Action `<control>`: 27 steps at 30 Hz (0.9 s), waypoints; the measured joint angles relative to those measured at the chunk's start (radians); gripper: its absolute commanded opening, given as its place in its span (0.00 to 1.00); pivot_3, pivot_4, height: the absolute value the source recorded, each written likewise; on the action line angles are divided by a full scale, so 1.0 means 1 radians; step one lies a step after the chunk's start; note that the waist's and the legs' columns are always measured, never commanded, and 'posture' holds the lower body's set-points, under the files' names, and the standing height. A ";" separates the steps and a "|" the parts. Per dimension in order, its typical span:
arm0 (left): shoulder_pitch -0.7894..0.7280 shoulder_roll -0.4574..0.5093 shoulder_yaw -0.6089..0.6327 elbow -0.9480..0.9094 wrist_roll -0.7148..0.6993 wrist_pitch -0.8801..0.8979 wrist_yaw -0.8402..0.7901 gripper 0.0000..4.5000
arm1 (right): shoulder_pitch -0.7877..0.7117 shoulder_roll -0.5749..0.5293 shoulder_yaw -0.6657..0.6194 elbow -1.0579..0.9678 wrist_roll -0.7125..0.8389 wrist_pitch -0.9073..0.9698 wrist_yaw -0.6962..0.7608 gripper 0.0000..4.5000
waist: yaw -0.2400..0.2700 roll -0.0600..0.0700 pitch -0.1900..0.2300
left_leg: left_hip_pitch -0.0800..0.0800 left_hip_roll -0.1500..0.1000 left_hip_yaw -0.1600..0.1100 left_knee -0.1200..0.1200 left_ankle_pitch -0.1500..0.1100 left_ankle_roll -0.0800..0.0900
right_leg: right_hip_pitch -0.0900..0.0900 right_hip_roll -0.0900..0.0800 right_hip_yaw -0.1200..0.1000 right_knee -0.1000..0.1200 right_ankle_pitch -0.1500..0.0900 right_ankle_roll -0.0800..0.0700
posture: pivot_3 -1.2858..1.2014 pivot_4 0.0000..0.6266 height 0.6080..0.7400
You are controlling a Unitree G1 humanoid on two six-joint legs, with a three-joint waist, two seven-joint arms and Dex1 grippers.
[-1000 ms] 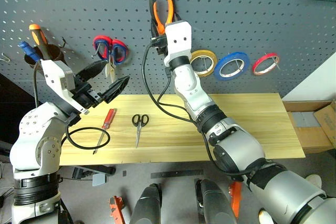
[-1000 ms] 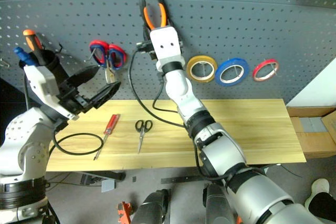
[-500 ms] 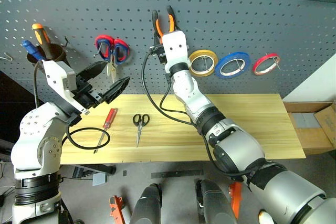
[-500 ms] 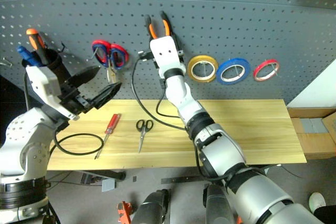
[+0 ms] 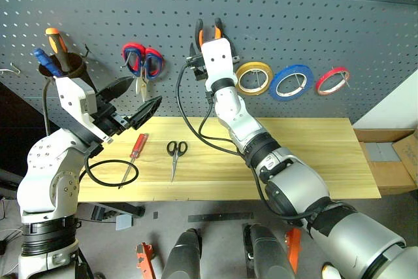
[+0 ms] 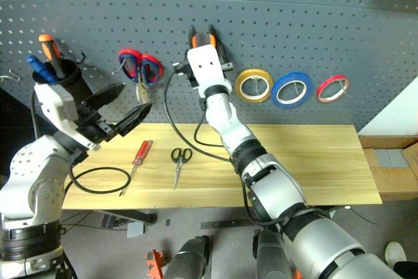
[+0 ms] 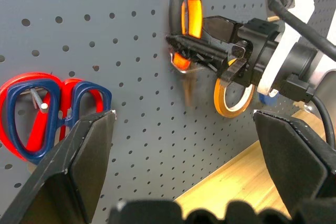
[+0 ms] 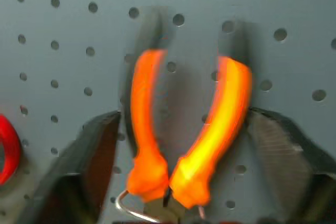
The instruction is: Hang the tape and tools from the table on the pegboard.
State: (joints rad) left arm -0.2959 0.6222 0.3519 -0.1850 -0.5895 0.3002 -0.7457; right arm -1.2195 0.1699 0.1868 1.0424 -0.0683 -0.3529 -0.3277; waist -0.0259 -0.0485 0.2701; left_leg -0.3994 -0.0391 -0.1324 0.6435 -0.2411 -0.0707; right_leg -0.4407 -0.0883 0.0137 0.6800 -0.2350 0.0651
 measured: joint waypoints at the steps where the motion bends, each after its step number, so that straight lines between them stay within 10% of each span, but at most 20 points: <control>1: 0.000 0.000 0.000 0.001 0.000 0.000 0.000 1.00 | 0.000 0.000 0.001 -0.001 0.000 0.006 -0.001 1.00 | 0.000 0.000 0.000 | 0.000 0.000 0.000 0.000 0.000 0.000 | 0.000 0.000 0.000 0.000 0.000 0.000 | 0.56 0.34 1.00; 9: 0.000 -0.019 -0.021 0.024 0.013 -0.003 0.018 1.00 | 0.024 -0.002 0.001 -0.143 0.016 0.061 -0.004 1.00 | -0.003 0.000 0.000 | 0.000 0.001 0.000 0.000 0.001 -0.001 | -0.001 0.001 0.000 0.000 0.001 -0.001 | 0.55 0.35 1.00; 18: 0.009 -0.037 -0.045 0.026 0.043 0.026 0.086 1.00 | 0.226 -0.029 0.033 -0.758 0.058 0.303 0.045 1.00 | -0.006 0.000 0.000 | -0.002 0.001 0.000 -0.003 0.001 -0.001 | -0.002 0.001 0.001 -0.004 0.000 0.000 | 0.54 0.38 1.00; 27: 0.178 -0.049 -0.159 -0.055 0.141 0.211 0.249 1.00 | 0.619 -0.237 0.082 -1.404 0.436 0.852 0.452 1.00 | -0.006 0.002 0.002 | -0.001 0.001 -0.001 -0.004 0.000 0.001 | 0.001 0.001 0.000 -0.007 0.000 0.000 | 0.52 0.42 1.00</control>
State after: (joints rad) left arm -0.1183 0.5730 0.1929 -0.2398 -0.4490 0.5110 -0.4972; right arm -0.6010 -0.0667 0.2687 -0.3621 0.3679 0.4995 0.1239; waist -0.0321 -0.0464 0.2720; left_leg -0.4004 -0.0376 -0.1332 0.6400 -0.2413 -0.0701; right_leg -0.4399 -0.0872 0.0135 0.6735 -0.2346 0.0649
